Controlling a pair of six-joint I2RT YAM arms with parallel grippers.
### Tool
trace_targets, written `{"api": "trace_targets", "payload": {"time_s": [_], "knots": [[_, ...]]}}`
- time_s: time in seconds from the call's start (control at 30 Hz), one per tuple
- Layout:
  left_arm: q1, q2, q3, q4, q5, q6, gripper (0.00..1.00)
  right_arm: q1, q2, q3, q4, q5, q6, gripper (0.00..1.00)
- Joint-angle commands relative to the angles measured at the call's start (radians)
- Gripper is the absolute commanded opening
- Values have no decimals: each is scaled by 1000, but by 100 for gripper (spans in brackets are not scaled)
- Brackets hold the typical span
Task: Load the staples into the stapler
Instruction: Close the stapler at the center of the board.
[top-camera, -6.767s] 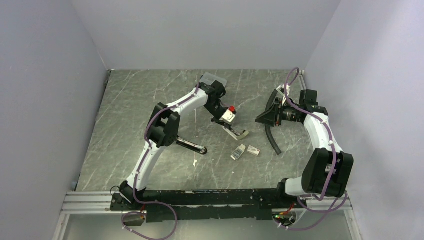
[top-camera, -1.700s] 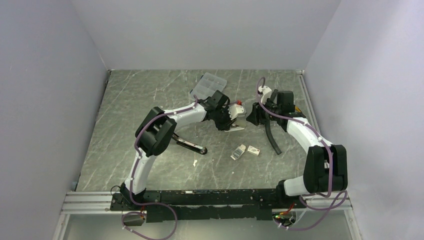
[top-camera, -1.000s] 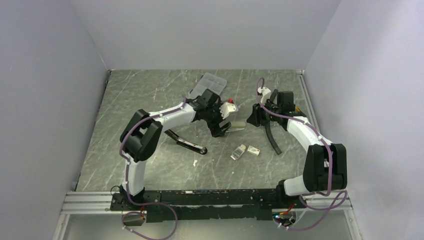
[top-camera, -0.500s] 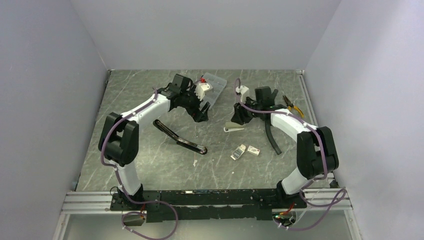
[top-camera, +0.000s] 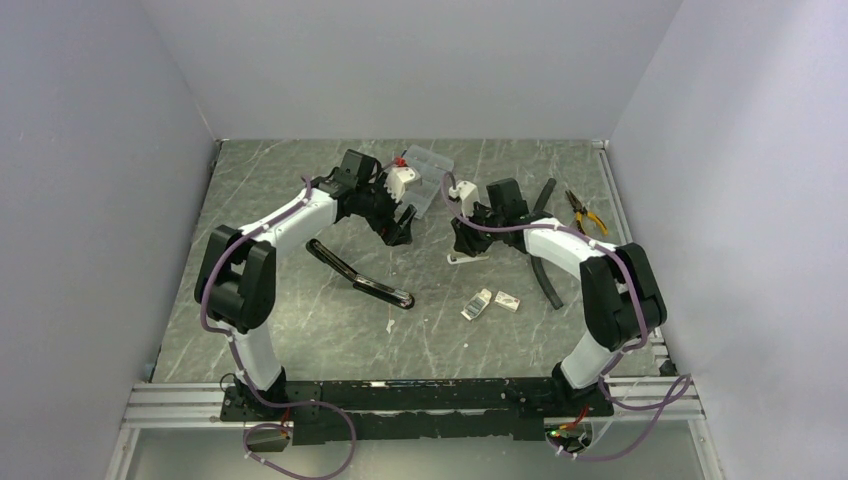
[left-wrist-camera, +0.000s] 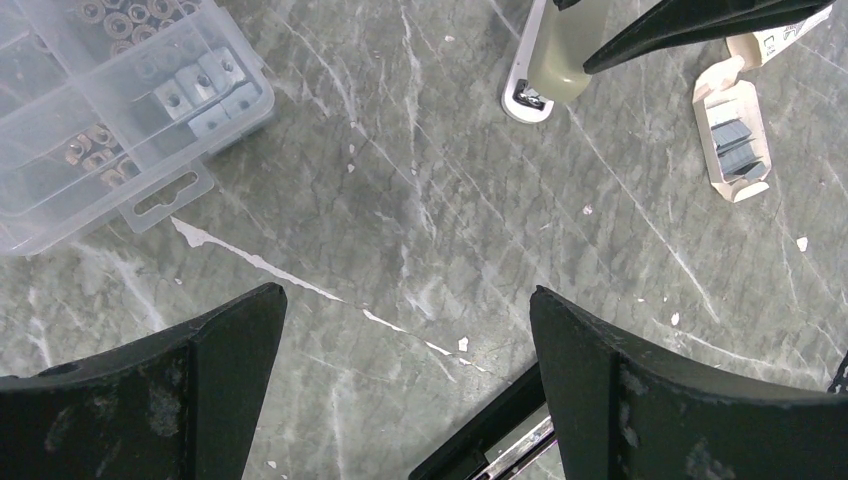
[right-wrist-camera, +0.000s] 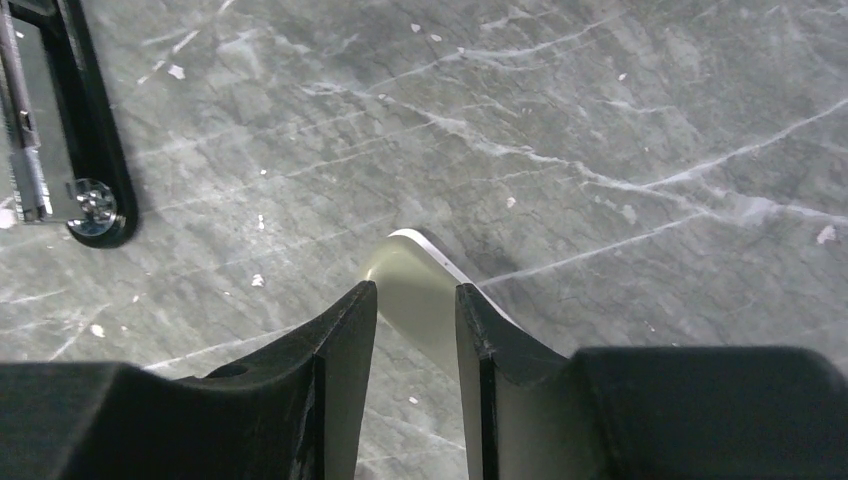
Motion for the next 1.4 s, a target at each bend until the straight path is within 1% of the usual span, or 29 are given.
{"api": "trace_targets", "payload": {"time_s": [0.0,0.33,0.63,0.8,1.03,1.17,1.37], "knots": [[2,-49,-13,23,2,7,97,26,-3,21,-14,82,-60,37],[2,-59,-19,20,-36,8,97,92,26,-11,-59,197,-113,33],[2,-62,-29,20,-64,8,97,103,81,-15,-90,252,-110,29],[2,-61,-30,20,-69,9,97,103,95,-11,-103,277,-113,25],[2,-69,-23,10,-76,11,97,105,126,-6,-187,319,-143,15],[2,-67,-17,4,-81,14,97,111,108,-40,-207,320,-141,12],[2,-61,-11,2,-86,20,97,112,10,-66,-197,332,-121,12]]}}
